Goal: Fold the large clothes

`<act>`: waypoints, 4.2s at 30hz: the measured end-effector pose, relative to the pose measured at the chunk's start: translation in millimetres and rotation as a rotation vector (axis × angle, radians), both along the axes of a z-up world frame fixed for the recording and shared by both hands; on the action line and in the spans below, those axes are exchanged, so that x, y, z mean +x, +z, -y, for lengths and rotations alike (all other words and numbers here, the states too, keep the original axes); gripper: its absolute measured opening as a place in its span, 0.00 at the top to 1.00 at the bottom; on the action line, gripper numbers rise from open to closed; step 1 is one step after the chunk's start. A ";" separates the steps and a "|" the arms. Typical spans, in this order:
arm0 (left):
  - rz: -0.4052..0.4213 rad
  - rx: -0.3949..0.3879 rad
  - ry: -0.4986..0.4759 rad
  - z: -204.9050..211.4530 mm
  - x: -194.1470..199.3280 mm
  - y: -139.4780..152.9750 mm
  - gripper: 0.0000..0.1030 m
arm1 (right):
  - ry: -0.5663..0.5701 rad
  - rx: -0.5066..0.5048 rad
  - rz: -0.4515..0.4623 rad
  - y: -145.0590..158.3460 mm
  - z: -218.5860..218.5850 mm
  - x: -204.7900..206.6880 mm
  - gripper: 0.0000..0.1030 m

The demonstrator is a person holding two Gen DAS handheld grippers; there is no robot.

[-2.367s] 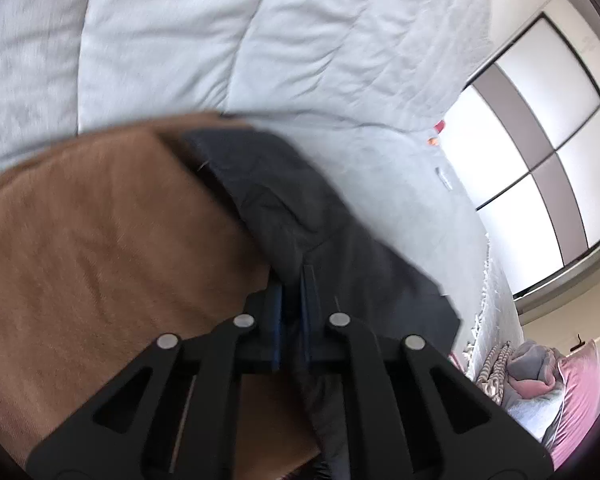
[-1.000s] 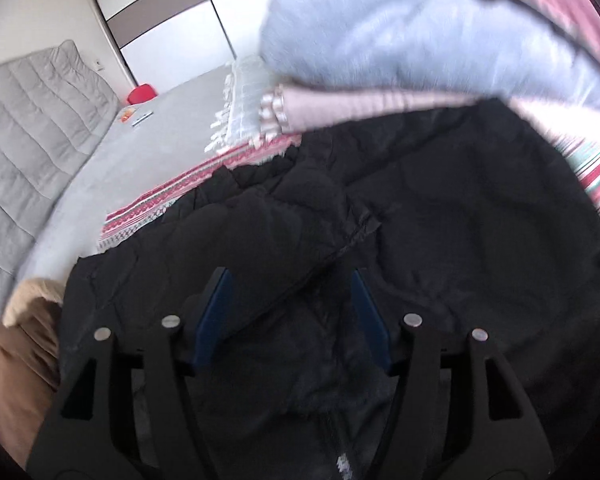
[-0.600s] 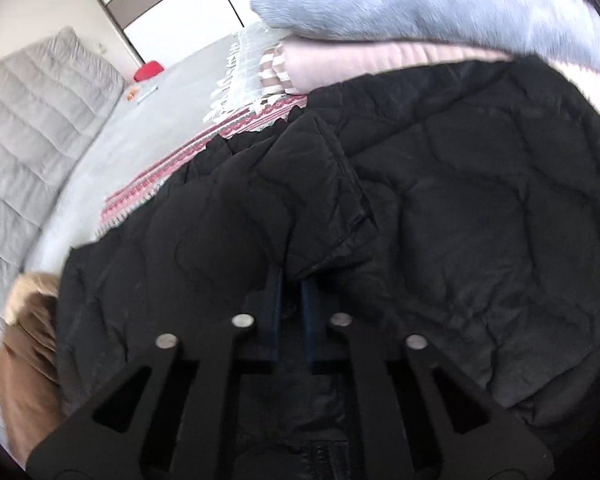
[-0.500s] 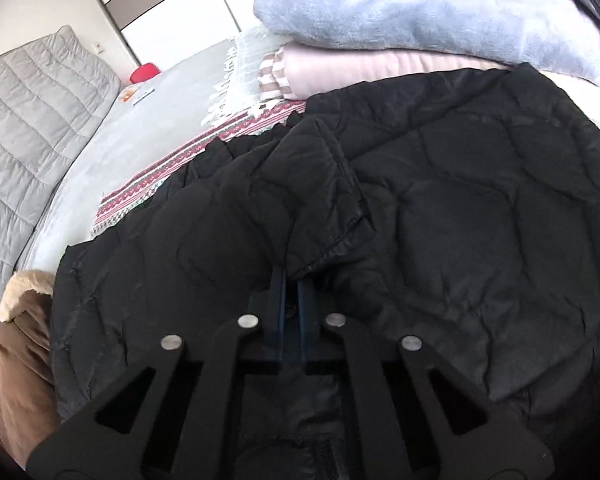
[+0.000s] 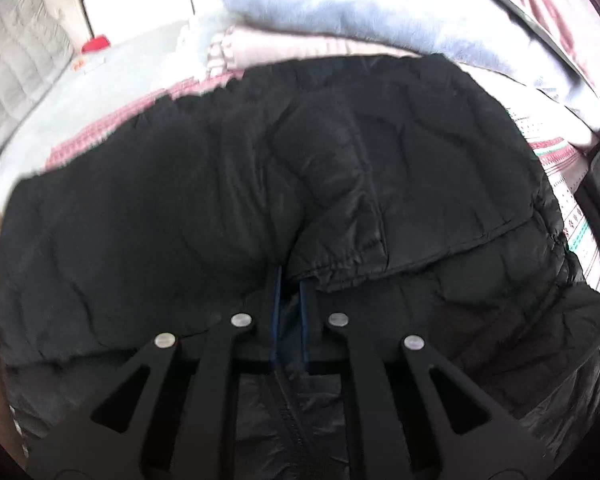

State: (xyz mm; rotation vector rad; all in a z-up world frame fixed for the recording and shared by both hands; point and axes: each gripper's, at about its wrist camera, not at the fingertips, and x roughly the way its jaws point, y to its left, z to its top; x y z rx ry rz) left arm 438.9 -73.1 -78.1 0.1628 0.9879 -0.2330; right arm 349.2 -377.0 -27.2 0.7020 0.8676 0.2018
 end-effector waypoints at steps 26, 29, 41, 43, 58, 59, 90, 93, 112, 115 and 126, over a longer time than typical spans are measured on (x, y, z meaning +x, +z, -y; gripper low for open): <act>-0.007 -0.240 0.574 -256.2 -296.2 45.7 0.49 | 0.093 -0.210 -0.039 -7.8 -29.6 -48.2 0.21; -0.027 -0.233 0.609 -264.4 -312.0 24.4 0.49 | 0.071 -0.243 -0.047 -9.4 -25.9 -70.6 0.21; -0.030 -0.315 0.607 -295.5 -355.5 1.8 0.49 | -0.048 -0.256 -0.139 -54.9 76.5 -201.6 0.21; -0.047 -0.361 0.598 -294.6 -352.4 -0.6 0.49 | -0.098 -0.190 -0.154 -65.4 98.5 -222.9 0.21; -0.057 -0.478 0.653 -292.1 -348.3 -13.9 0.49 | -0.004 -0.003 -0.139 -83.7 75.4 -221.7 0.49; -0.042 -0.498 0.678 -296.6 -350.7 -13.7 0.49 | -0.001 -0.007 -0.135 -84.5 73.0 -220.3 0.54; 0.051 -0.579 0.547 -273.4 -397.5 47.5 0.93 | -0.055 0.120 0.238 -33.8 83.2 -321.6 0.97; 0.065 -0.588 0.532 -269.8 -423.2 63.2 0.93 | -0.082 0.165 0.271 -23.1 87.0 -348.5 0.97; 0.205 -0.754 0.437 -274.3 -514.6 126.1 0.95 | -0.130 0.260 0.519 66.0 95.6 -450.5 0.97; 0.233 -0.766 0.427 -279.9 -518.4 140.6 0.95 | -0.143 0.237 0.581 90.0 96.7 -463.3 0.97; 0.213 -0.735 0.512 -284.9 -440.8 145.9 0.95 | -0.165 0.262 0.531 96.3 89.7 -378.8 0.97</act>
